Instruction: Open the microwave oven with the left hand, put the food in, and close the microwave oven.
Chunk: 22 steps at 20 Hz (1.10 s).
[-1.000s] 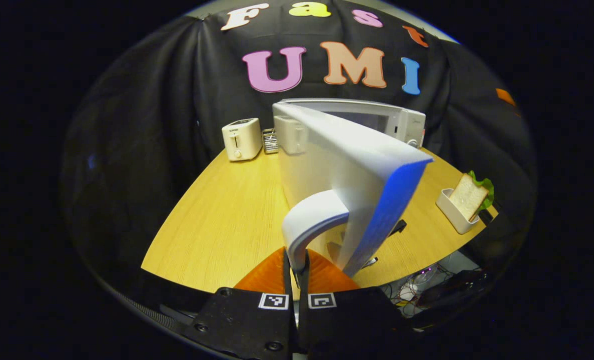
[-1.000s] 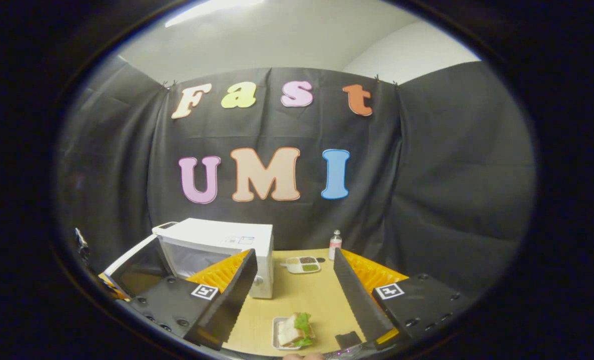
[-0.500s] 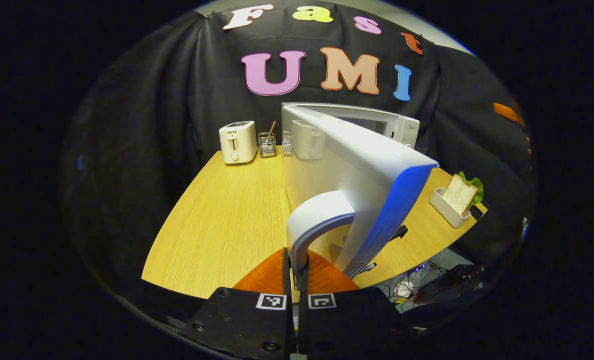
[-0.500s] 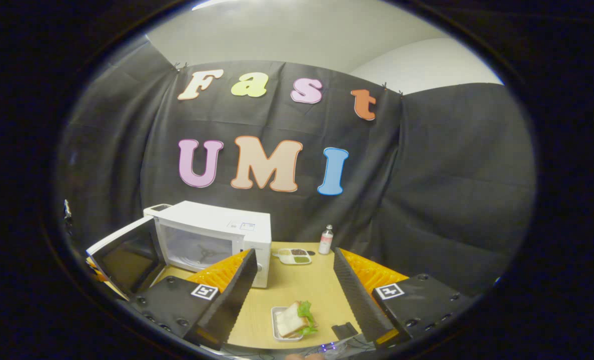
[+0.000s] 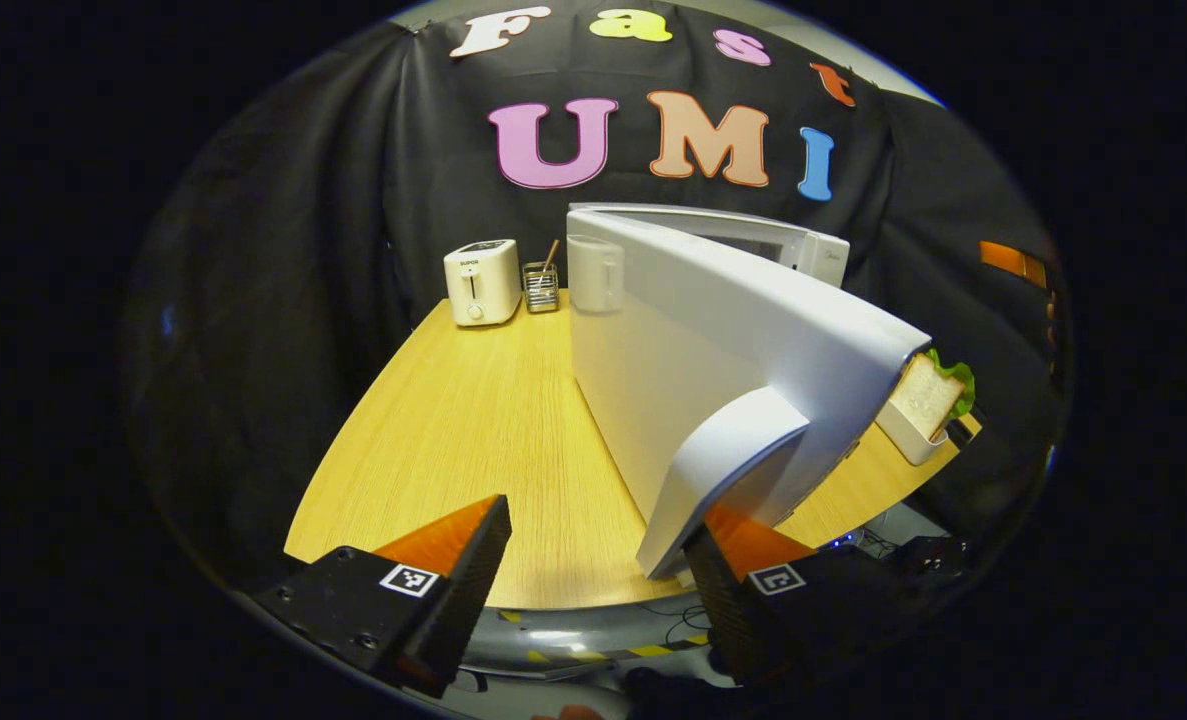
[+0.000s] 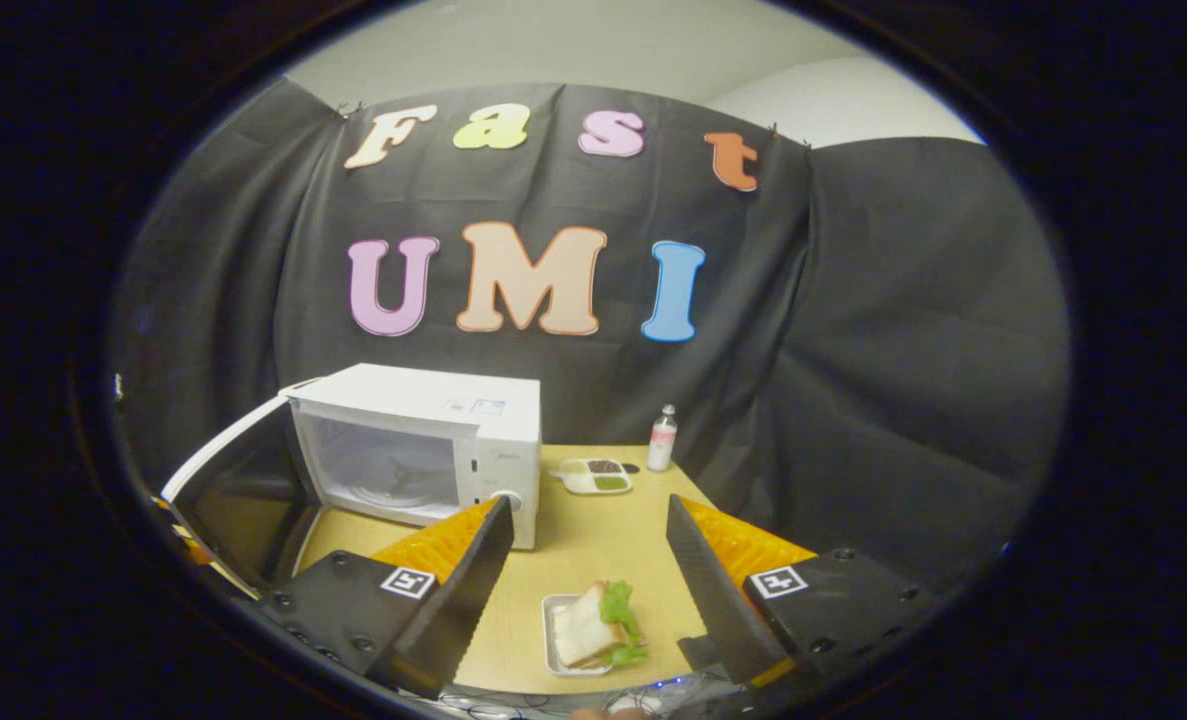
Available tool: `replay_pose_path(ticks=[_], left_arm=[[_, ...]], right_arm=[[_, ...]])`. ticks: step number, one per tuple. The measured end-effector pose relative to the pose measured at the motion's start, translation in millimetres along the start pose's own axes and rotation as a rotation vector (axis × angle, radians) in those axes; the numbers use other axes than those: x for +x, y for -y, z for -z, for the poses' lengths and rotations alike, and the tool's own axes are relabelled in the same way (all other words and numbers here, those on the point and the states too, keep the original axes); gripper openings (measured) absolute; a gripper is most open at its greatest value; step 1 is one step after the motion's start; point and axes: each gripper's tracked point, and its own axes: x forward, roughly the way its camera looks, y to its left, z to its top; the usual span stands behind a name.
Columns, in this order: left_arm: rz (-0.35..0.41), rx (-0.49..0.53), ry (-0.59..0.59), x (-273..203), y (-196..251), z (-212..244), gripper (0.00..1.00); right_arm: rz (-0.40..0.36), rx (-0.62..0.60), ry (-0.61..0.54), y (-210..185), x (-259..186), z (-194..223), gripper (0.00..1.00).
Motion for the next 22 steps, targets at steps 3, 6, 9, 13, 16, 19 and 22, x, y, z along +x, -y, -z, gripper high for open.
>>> replay_pose_path(ticks=[3,6,9,13,16,19,22], left_arm=[[-0.018,-0.009,0.011,-6,2,-6,0.94],[-0.032,-0.056,0.039,-17,2,-20,0.94],[-0.042,-0.06,0.051,-33,7,-31,0.94],[-0.038,0.007,0.058,-59,24,-41,0.93],[-0.06,0.061,0.096,-74,30,-57,0.91],[-0.044,0.038,0.143,-78,43,-86,0.9],[-0.047,0.0,0.195,-75,48,-107,0.92]], right_arm=[[-0.008,0.015,-0.058,8,21,30,0.97],[-0.016,0.0,-0.11,15,36,59,0.97],[-0.027,0.01,-0.178,17,44,91,0.98],[-0.041,-0.007,-0.252,17,57,132,0.98],[-0.035,0.0,-0.302,22,64,155,0.98],[-0.021,-0.009,-0.342,27,72,174,0.98],[-0.027,0.02,-0.396,25,77,197,0.98]])
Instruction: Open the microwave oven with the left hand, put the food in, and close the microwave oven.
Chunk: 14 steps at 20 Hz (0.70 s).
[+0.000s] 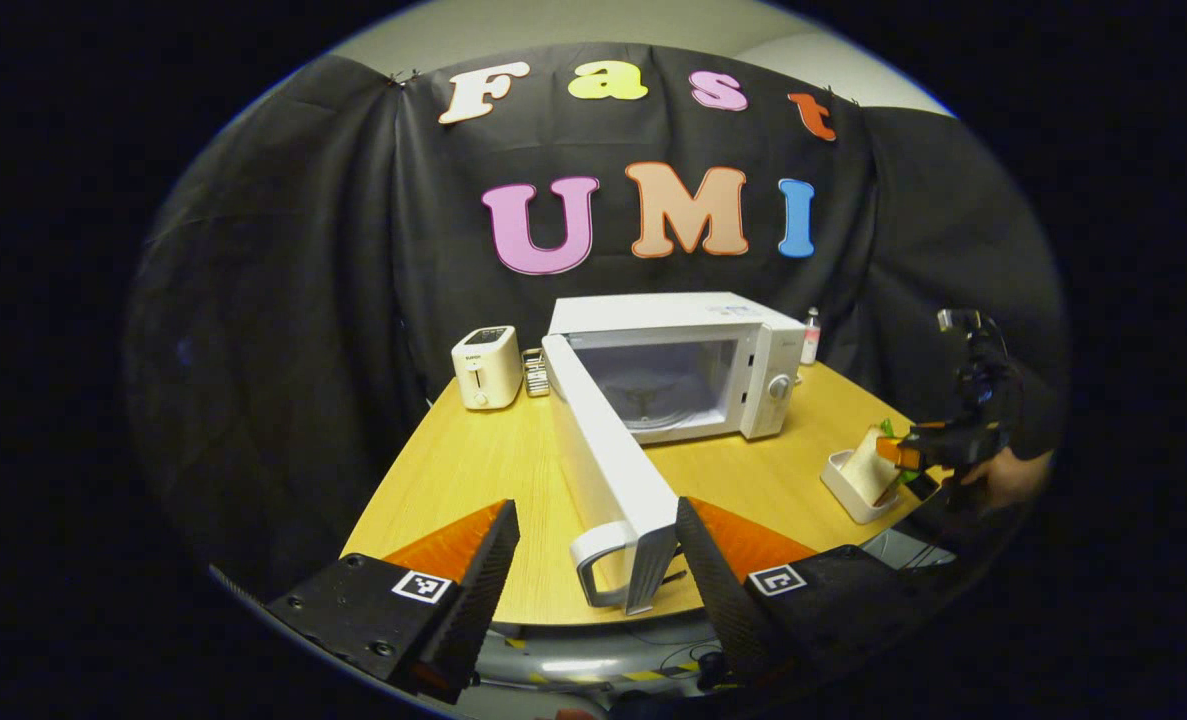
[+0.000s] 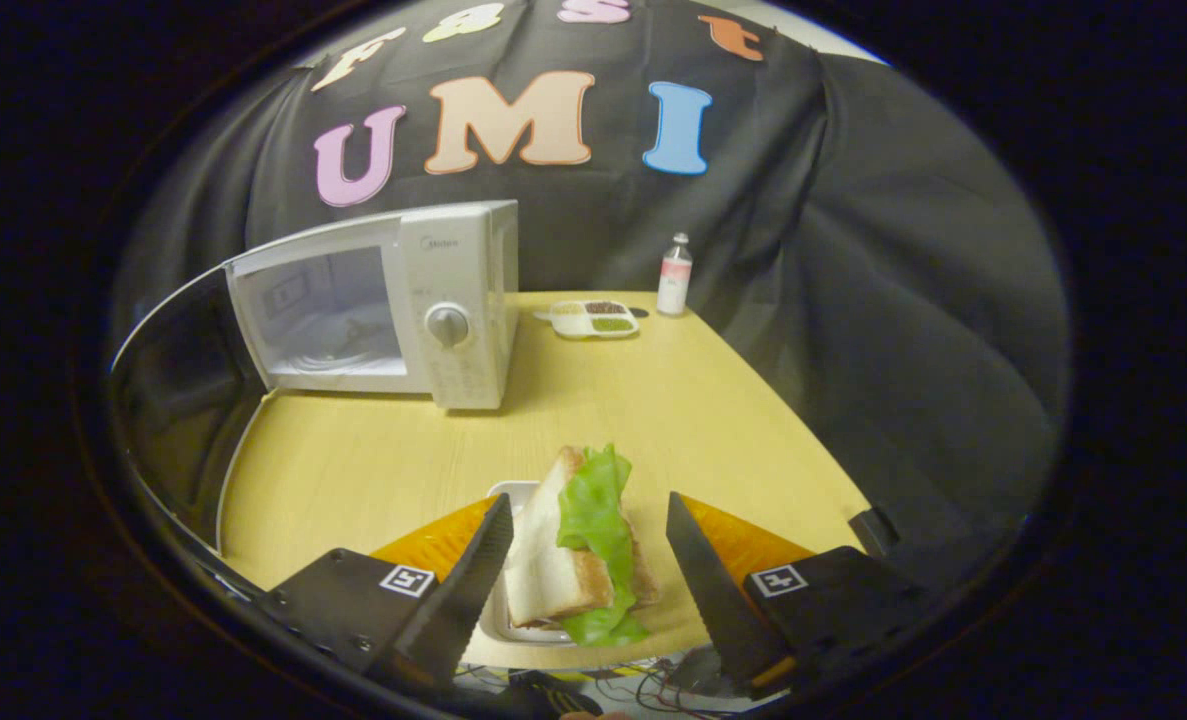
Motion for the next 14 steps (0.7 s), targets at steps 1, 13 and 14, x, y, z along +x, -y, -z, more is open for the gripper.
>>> replay_pose_path(ticks=[1,13,14], left_arm=[[-0.003,-0.006,0.004,0,1,-3,0.92],[-0.013,-0.116,0.08,14,16,-49,0.94],[-0.012,-0.136,0.088,16,18,-53,0.93]], right_arm=[[0.002,0.01,-0.02,0,4,7,0.98],[-0.058,0.032,-0.097,-16,19,35,0.82],[-0.074,0.034,-0.097,-18,18,35,0.81]])
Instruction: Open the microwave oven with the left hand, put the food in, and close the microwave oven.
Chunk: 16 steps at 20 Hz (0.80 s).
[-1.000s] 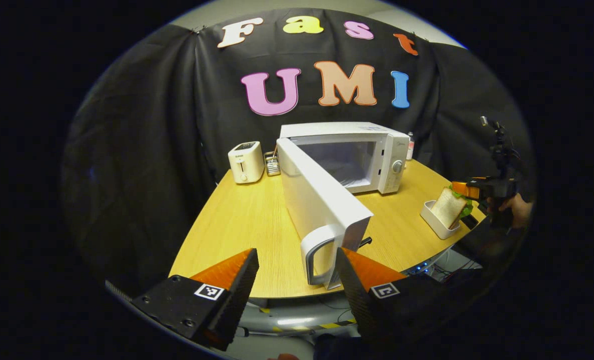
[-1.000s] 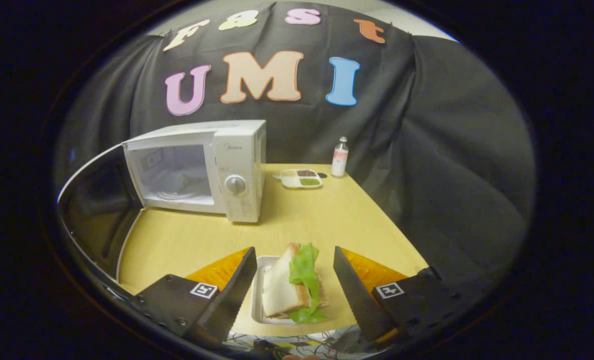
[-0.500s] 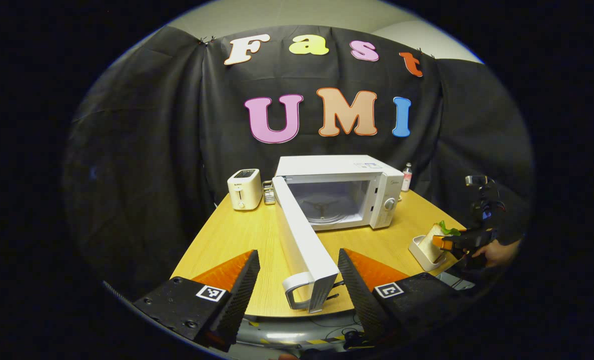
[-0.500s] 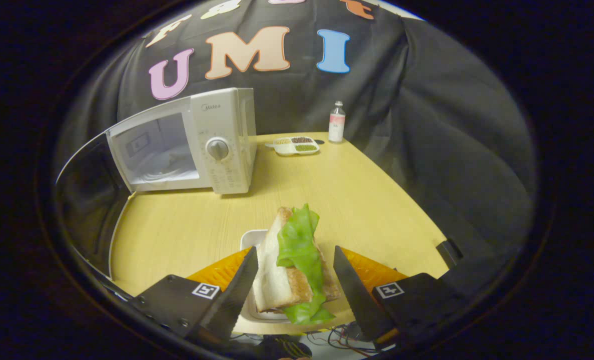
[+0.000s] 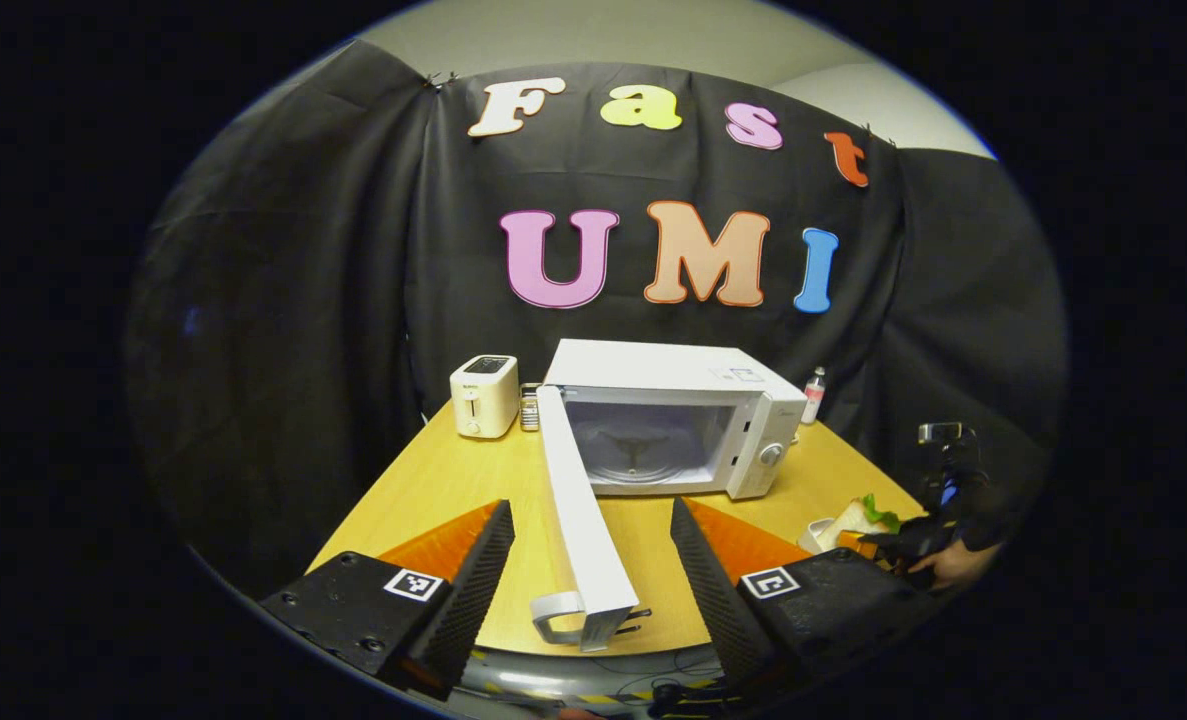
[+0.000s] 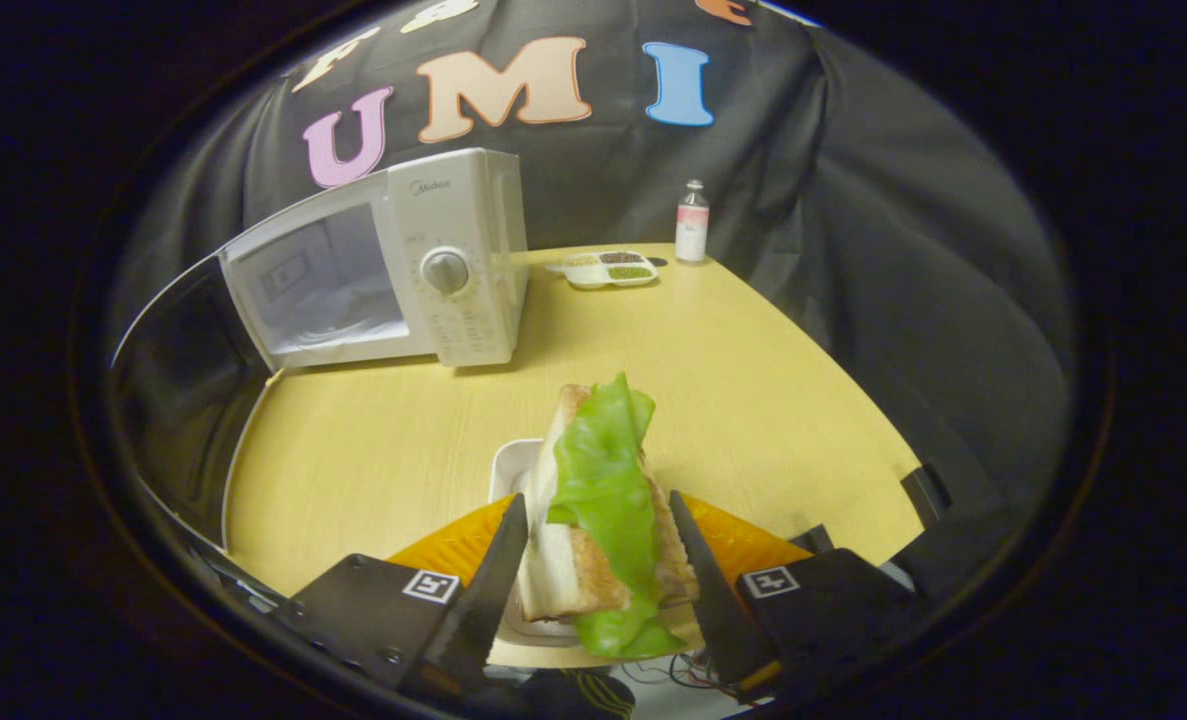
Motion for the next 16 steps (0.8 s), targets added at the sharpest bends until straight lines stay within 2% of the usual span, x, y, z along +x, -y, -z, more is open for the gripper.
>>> replay_pose_path(ticks=[6,7,8,10,14,16], left_arm=[[-0.028,0.008,0.016,13,0,-12,0.93],[-0.035,-0.002,0.023,14,0,-14,0.93],[-0.039,-0.014,0.03,17,0,-18,0.93],[-0.046,-0.021,0.029,22,4,-19,0.93],[-0.067,-0.026,0.045,25,10,-22,0.93],[-0.06,-0.038,0.039,28,19,-22,0.93]], right_arm=[[-0.111,-0.044,-0.049,-29,2,6,0.48],[-0.123,-0.065,-0.053,-31,-1,6,0.38],[-0.128,-0.077,-0.059,-32,0,7,0.43],[-0.126,-0.06,-0.063,-28,6,2,0.46],[-0.178,-0.031,-0.089,-32,4,-5,0.46],[-0.18,-0.007,-0.087,-29,5,-13,0.32]])
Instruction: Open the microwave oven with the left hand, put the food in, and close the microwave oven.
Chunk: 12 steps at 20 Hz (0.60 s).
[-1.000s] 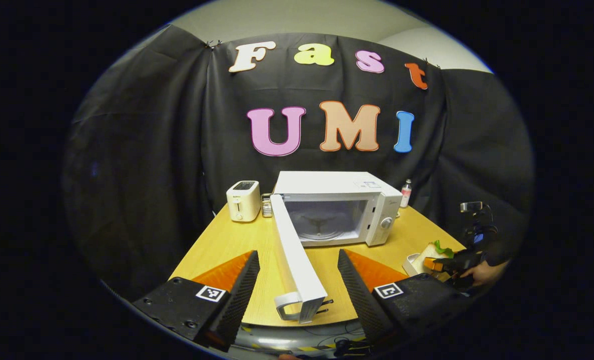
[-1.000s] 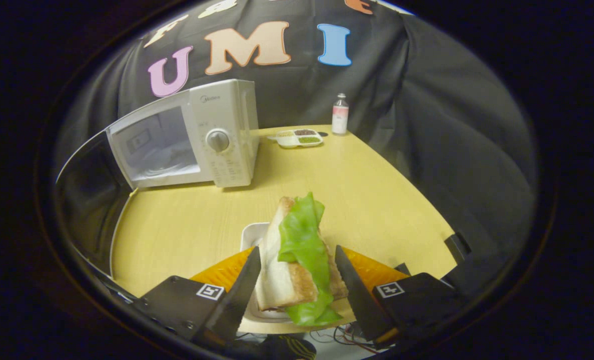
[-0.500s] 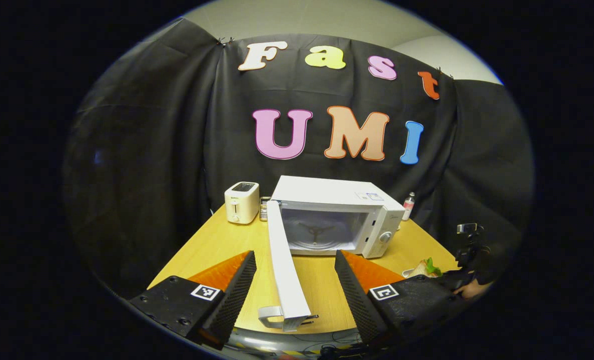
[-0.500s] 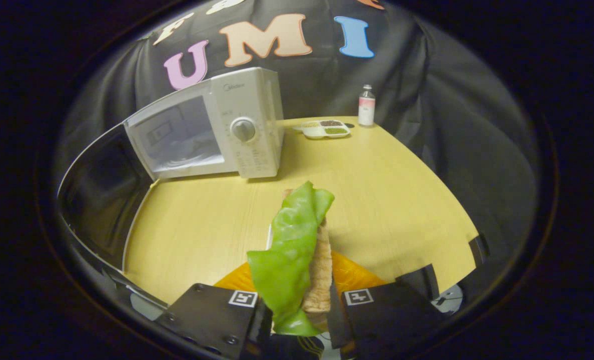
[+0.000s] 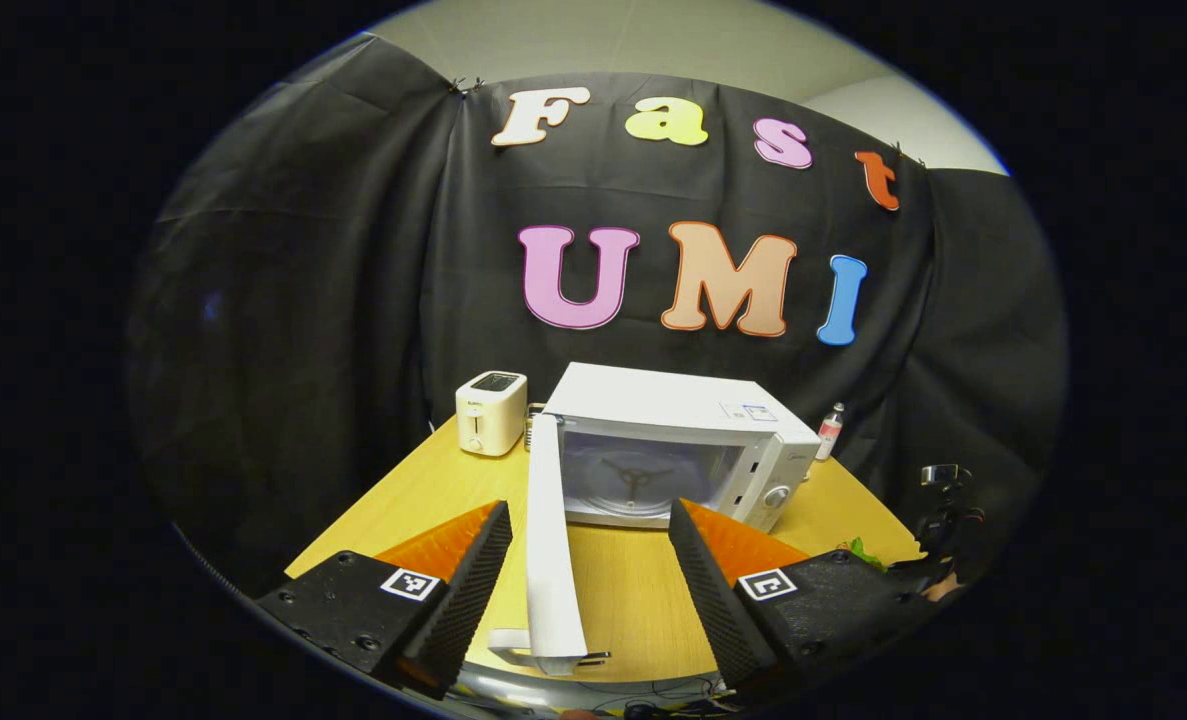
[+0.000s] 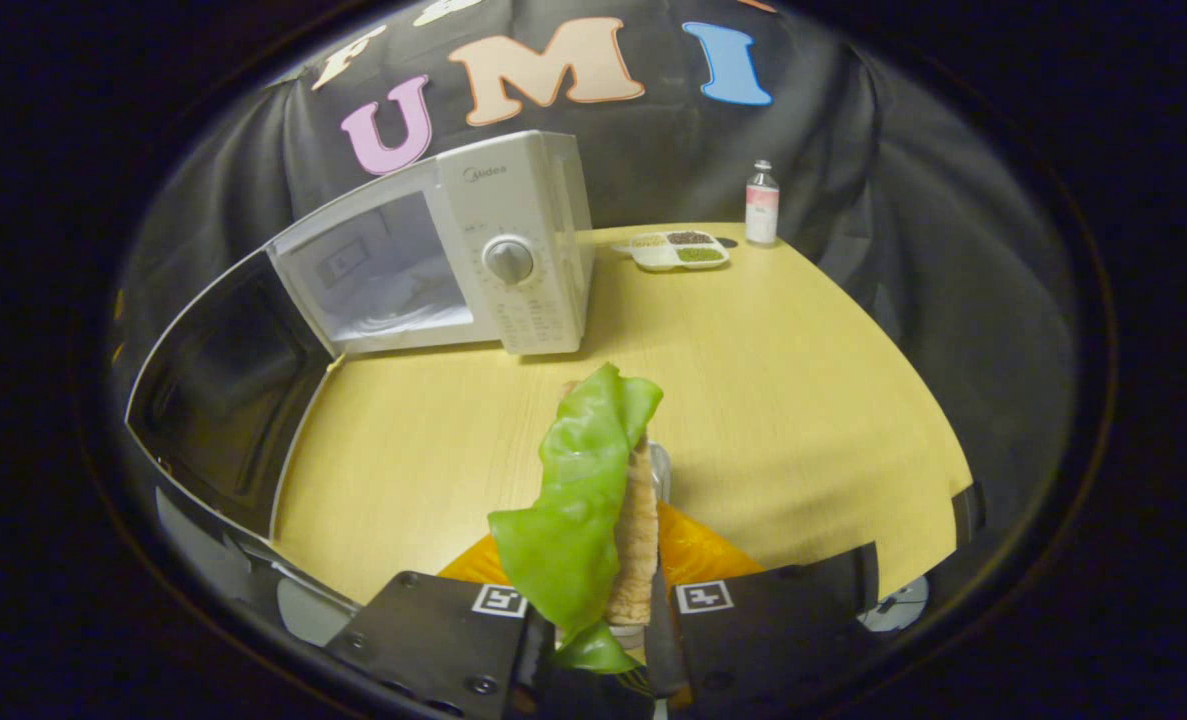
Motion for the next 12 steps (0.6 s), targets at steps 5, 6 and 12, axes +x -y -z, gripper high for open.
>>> replay_pose_path(ticks=[5,6,12], left_arm=[[0.06,0.027,0.016,9,9,-13,0.93],[0.09,0.028,0.029,13,12,-21,0.93],[0.164,0.099,0.09,32,-5,-51,0.93]], right_arm=[[0.025,0.032,0.029,2,-4,-26,0.35],[0.029,0.038,0.036,-1,-6,-31,0.31],[0.009,0.046,0.062,-57,-8,-51,0.45]])
